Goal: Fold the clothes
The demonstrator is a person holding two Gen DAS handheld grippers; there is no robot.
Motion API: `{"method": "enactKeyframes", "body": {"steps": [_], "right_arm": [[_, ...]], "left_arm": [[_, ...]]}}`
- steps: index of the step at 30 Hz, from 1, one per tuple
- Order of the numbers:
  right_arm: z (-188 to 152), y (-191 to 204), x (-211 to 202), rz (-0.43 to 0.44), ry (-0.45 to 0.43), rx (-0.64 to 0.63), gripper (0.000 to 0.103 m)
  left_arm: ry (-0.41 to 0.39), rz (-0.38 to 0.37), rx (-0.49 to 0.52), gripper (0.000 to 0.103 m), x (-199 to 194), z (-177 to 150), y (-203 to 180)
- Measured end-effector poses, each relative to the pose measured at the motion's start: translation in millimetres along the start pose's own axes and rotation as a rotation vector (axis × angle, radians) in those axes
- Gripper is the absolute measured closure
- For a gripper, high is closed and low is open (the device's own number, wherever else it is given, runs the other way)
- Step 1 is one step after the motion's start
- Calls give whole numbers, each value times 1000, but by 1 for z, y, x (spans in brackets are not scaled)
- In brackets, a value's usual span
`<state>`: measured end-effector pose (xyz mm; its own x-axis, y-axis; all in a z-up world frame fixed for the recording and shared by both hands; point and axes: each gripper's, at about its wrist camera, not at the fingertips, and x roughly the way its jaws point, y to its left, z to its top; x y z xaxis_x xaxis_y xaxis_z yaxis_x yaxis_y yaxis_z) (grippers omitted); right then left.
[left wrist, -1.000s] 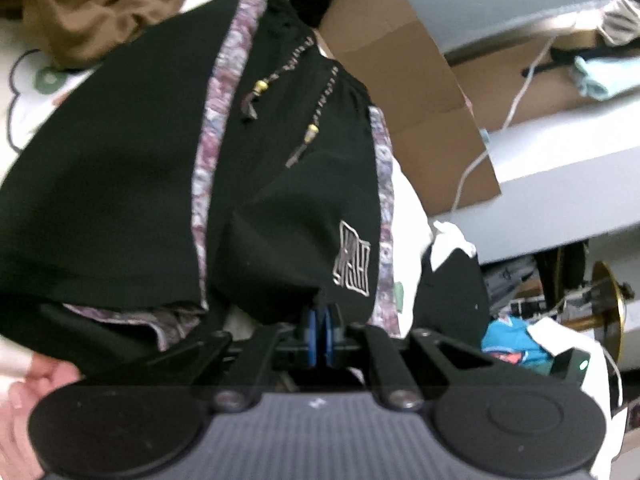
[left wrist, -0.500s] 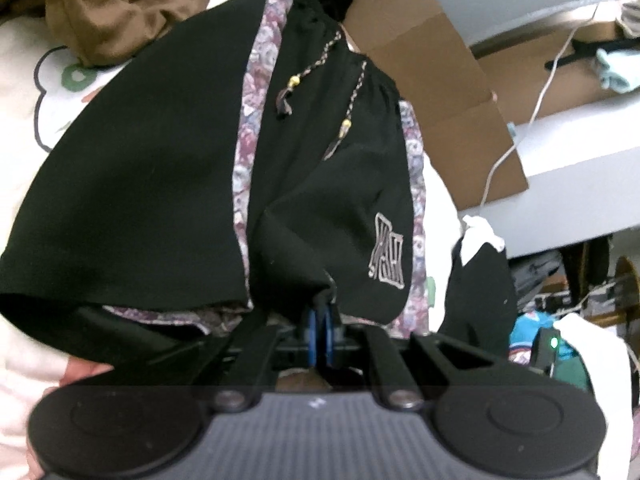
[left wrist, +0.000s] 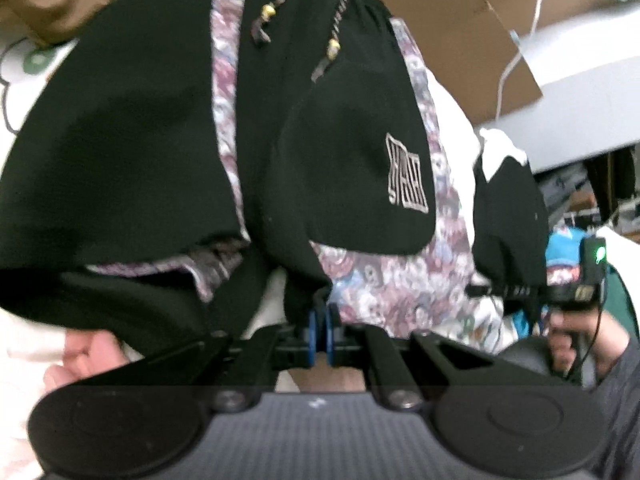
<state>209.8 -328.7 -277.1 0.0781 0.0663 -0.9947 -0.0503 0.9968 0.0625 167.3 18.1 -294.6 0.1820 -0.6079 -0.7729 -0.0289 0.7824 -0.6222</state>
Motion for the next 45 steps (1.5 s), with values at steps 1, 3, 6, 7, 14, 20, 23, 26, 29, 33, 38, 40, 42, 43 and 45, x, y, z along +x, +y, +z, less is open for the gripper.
{"method": "enactKeyframes", "body": {"steps": [1,3,6,7,14,20,23,26,29,33,38,40,42,43,45], "right_arm": [[0,-1,-3,-11,3,-14,99],[-1,-4,-9,-30,8,-37,99],[1,-8,-19,-48,10,-52,99],[1,-12,-22,-51,7,-45,99],[-3,-5,-12,-60,34,4,96],[1,-7,-18,-20,46,28,71],[6,-14,-20,2,36,51,67],[11,-16,-17,8,40,56,64],[18,-20,-13,6,37,49,64],[18,-22,-5,4,59,22,65],[19,-22,-3,17,56,13,93],[18,-20,-2,6,57,-3,96],[18,-18,-2,-9,54,-17,97],[18,-17,-3,-16,51,-21,97],[17,-16,-5,-29,43,-27,97]], "left_arm": [[20,-9,15,98,3,-1,-3],[47,-25,43,98,8,-2,-8],[76,-47,88,98,15,-4,-18],[83,-47,95,98,18,-4,-19],[193,30,65,91,44,-10,-6],[127,50,32,69,27,-1,-2],[72,49,8,62,19,8,-1],[61,44,1,47,22,12,-2],[97,69,23,47,37,16,-13],[151,116,95,72,48,16,-25],[210,124,91,95,57,7,-21],[224,126,102,96,57,3,-22],[223,127,118,97,58,1,-26],[220,125,123,97,57,1,-28],[218,120,130,97,55,0,-30]]}}
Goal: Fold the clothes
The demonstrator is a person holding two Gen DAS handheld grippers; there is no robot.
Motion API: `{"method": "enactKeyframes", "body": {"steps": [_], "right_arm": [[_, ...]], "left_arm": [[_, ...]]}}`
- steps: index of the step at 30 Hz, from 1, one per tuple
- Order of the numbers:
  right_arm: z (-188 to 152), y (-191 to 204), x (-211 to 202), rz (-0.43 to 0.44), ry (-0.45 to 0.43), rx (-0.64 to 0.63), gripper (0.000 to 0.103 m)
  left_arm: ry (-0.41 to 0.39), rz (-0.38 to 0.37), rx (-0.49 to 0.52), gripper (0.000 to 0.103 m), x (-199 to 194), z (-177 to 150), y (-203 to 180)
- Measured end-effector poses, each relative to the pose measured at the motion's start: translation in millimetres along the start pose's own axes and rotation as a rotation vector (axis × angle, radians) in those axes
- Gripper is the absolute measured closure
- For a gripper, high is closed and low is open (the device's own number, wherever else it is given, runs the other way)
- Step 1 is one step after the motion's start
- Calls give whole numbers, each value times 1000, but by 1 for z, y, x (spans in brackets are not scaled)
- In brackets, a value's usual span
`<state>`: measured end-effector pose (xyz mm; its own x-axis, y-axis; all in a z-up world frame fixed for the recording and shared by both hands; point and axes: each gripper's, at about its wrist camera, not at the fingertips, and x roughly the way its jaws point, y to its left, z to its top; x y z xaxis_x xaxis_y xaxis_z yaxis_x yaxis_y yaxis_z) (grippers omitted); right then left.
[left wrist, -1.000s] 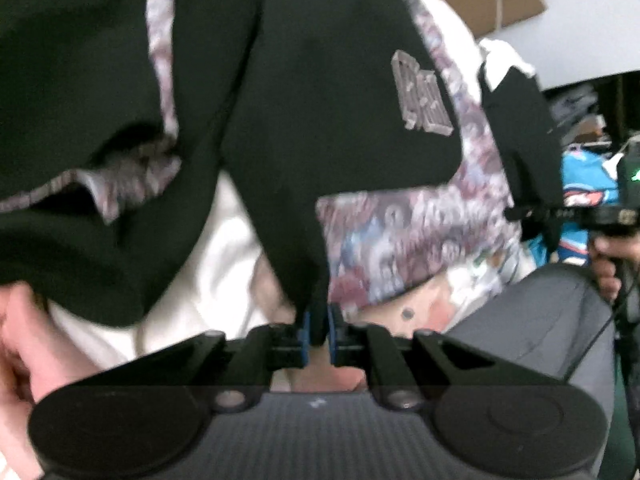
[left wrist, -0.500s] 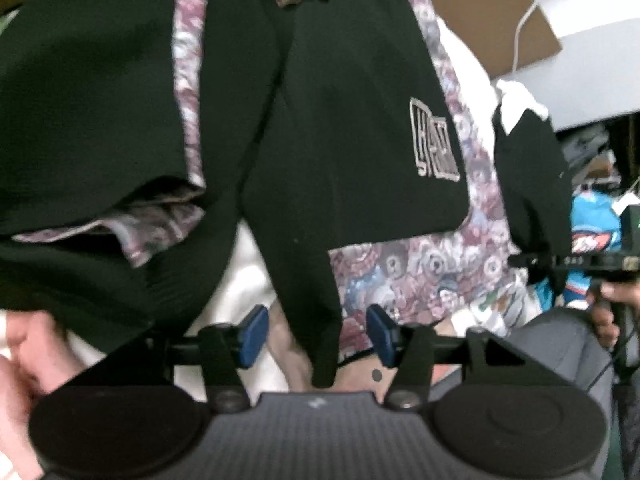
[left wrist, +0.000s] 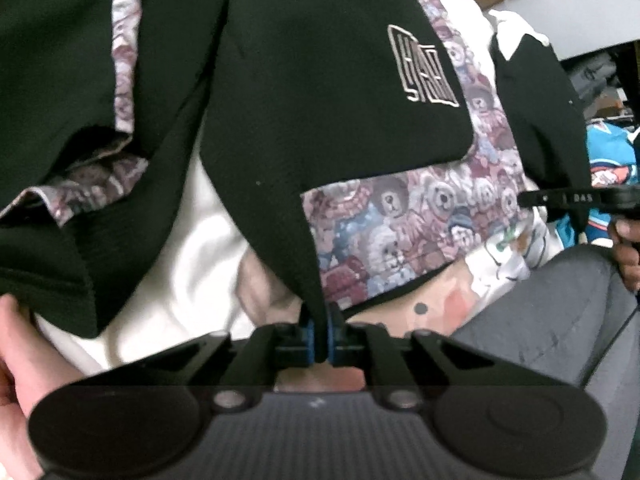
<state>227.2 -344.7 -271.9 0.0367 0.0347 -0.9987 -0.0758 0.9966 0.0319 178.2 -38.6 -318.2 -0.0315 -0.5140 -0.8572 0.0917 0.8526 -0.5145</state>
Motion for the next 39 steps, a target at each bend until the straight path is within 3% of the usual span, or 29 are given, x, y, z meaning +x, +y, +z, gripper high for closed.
{"method": "enactKeyframes", "body": {"steps": [6,8,11,17,26,30,39], "right_arm": [[-2,-2,-9,-43,-17,24,97],[-2,-1,-11,-54,-17,31,95],[-5,1,-17,-70,-22,36,92],[-19,3,-31,-49,-72,53,81],[-32,8,-53,-38,-190,80,80],[-34,12,-59,-36,-212,85,80],[-45,14,-69,8,-274,131,79]], "left_arm": [[19,-3,-4,91,-3,-4,0],[9,22,8,70,-6,-6,-2],[-9,12,19,56,-11,-8,-5],[-41,-6,28,51,-19,-6,-13],[-127,-46,55,50,-46,-9,-22],[-127,-90,69,50,-54,-11,-26],[-157,-105,95,50,-60,-6,-38]]}}
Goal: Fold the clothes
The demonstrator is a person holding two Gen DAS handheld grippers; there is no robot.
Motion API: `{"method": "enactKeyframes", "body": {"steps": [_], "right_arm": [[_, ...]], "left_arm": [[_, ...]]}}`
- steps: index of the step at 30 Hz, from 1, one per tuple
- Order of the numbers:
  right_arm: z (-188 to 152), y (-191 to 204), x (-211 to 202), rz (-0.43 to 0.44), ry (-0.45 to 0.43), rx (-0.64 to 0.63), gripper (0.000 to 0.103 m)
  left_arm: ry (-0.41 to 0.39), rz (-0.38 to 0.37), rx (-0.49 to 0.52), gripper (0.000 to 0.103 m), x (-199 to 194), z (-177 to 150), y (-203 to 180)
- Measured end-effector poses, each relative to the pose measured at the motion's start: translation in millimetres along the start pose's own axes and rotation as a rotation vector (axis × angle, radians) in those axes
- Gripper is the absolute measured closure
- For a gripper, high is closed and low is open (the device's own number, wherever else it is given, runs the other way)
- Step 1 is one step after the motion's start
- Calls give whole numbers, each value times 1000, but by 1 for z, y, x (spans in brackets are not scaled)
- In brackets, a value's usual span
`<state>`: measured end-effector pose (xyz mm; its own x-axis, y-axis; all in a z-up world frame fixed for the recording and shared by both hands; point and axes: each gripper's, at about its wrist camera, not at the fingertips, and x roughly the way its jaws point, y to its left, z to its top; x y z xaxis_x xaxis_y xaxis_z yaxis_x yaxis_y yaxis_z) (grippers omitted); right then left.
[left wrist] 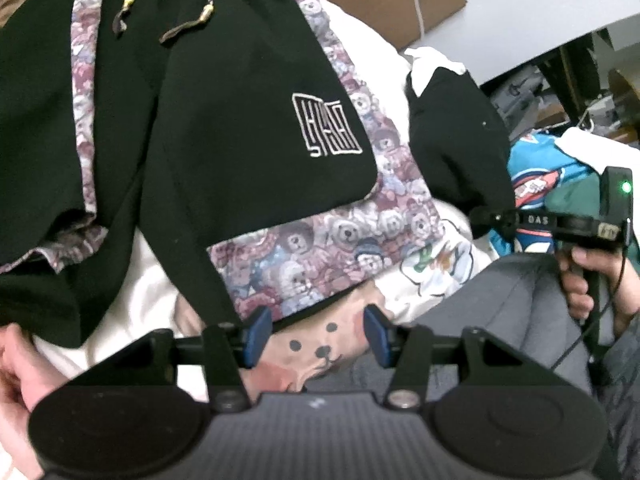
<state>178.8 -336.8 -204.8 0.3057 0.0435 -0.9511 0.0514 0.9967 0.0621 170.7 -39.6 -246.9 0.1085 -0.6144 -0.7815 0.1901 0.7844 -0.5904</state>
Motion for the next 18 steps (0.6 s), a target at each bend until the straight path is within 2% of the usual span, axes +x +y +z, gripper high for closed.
{"method": "enactKeyframes", "body": {"steps": [10,18], "right_arm": [[-7,5,-15,23,-93,10,79],[-8,3,-33,121,-178,12,79]], "left_arm": [[-48,10,20,50,-19,8,0],[-139,54,48,50,-77,20,4]]}}
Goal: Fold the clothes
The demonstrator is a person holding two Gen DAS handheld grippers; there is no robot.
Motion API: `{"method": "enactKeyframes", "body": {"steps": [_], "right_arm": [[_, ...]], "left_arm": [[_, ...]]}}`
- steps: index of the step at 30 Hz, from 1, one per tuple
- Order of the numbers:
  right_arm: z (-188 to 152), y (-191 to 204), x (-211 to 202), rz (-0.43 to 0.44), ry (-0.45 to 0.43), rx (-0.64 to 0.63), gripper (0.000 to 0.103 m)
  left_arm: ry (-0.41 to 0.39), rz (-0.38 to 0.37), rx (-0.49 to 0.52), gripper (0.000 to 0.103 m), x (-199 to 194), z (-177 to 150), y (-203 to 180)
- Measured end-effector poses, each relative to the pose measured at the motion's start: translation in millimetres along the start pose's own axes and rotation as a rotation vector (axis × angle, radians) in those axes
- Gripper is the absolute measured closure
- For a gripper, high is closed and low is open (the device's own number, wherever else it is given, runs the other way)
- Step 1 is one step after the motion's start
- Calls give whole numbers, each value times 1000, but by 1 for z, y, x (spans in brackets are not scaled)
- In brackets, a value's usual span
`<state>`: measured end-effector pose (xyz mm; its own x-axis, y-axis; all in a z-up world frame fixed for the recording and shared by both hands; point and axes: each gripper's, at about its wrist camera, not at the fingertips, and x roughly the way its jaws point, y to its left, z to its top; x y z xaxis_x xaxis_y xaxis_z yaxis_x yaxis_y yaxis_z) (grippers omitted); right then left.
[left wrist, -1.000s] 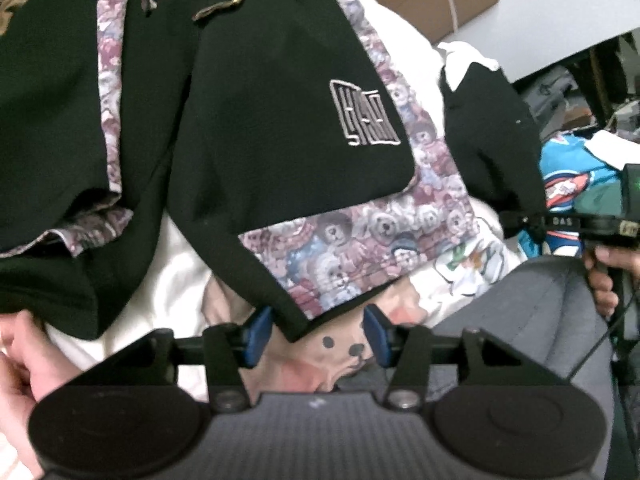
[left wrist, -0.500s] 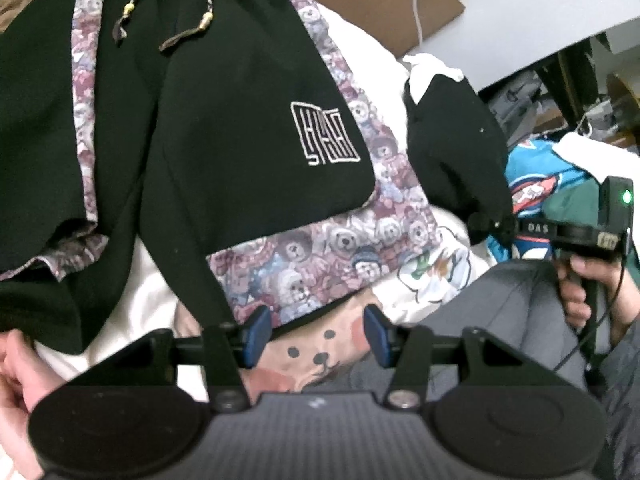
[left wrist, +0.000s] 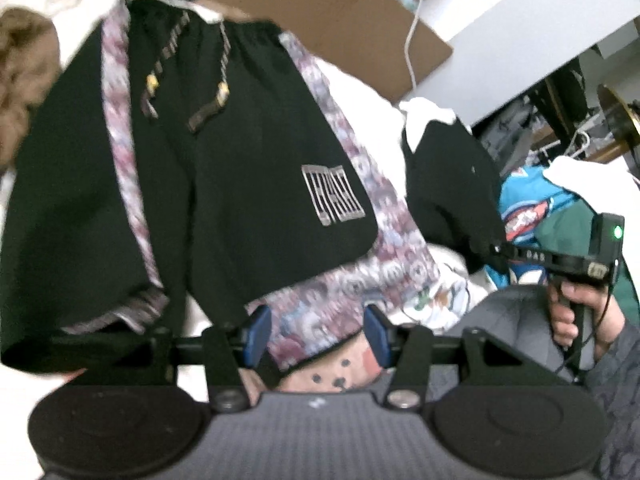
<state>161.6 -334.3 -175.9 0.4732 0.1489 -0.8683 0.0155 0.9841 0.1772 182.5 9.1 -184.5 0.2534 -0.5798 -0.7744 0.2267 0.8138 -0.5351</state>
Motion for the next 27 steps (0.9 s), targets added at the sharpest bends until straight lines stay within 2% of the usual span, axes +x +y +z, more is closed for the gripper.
{"method": "enactKeyframes", "body": {"steps": [4,11,16,21,27], "right_arm": [[-3,11,-5,34,-37,-29,79],[-12,33,-11,46,-98,-71,79],[-18,50,-4,75,-95,-87,79],[-19,66,7,74,-101,-78,79],[-17,93,22,127,-78,-99,79]], "left_arm": [[-41,25,-11,50,-25,7,9],[-77,139,4,48,-69,15,32],[-86,229,6,46,-95,18,58],[-58,310,49,45,-103,19,81],[-74,279,20,45,-96,13,96]]}}
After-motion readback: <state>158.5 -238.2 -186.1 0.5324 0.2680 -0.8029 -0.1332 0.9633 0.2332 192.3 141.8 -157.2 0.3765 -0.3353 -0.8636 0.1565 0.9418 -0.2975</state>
